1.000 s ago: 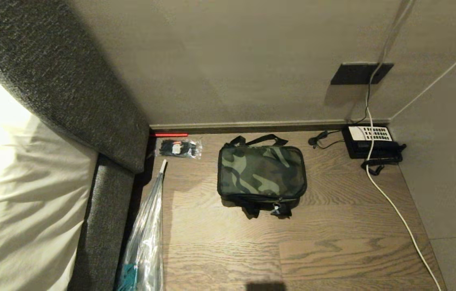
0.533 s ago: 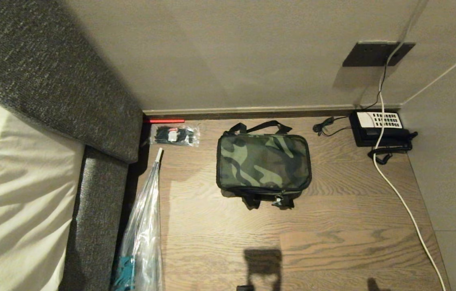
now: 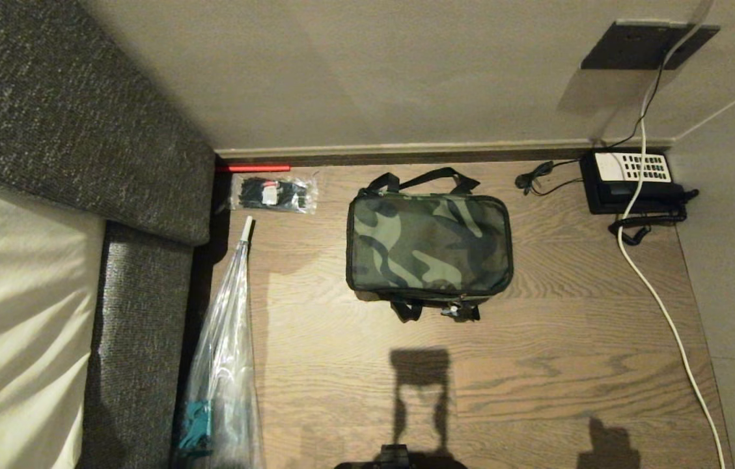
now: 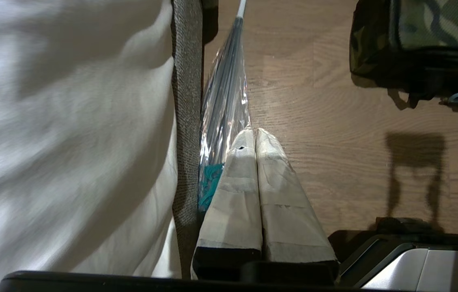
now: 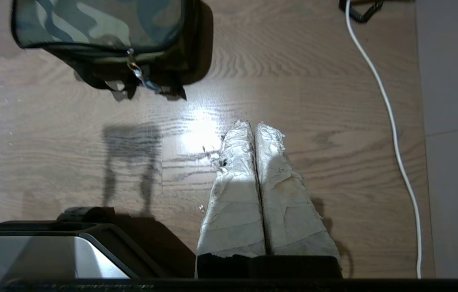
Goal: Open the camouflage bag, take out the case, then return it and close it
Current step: Open the top of the storage box
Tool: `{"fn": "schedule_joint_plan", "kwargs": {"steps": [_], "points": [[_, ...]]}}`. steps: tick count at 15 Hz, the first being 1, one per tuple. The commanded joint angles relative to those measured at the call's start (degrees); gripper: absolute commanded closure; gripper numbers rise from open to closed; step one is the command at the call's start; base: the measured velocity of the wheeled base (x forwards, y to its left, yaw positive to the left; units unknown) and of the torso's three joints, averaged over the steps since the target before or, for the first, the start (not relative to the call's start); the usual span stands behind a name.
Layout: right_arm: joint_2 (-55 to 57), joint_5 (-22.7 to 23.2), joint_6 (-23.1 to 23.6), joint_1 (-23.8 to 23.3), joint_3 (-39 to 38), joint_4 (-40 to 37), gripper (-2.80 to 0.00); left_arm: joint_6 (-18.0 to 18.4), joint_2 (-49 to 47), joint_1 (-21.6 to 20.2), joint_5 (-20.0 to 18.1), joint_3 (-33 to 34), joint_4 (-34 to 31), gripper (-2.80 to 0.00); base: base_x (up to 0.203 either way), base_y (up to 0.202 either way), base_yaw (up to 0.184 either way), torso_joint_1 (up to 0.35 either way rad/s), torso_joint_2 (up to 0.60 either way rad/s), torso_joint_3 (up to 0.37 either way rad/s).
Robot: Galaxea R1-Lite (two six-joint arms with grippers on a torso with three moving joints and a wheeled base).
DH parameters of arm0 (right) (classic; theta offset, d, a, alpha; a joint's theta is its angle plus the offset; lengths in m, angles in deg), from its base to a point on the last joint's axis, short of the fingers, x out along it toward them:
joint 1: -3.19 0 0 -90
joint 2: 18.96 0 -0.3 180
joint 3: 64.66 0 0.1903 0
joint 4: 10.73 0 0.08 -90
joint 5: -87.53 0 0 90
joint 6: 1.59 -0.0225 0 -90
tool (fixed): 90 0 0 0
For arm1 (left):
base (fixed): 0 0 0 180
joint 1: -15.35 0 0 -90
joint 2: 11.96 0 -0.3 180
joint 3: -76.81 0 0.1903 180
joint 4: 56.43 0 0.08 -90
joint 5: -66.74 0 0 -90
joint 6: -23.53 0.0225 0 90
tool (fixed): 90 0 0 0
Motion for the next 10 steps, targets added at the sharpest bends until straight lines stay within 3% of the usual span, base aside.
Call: {"fn": "schedule_joint_plan", "kwargs": {"steps": [1, 10], "points": [[-0.4, 0.0, 0.0, 0.0, -0.8, 0.0, 0.0, 0.0, 0.0, 0.0, 0.0, 0.0, 0.0, 0.0, 0.0, 0.0, 0.0, 0.002, 0.01, -0.193], [-0.4, 0.0, -0.1, 0.0, -0.8, 0.0, 0.0, 0.3, 0.1, 0.0, -0.1, 0.0, 0.0, 0.0, 0.0, 0.0, 0.0, 0.002, 0.0, -0.198]]}}
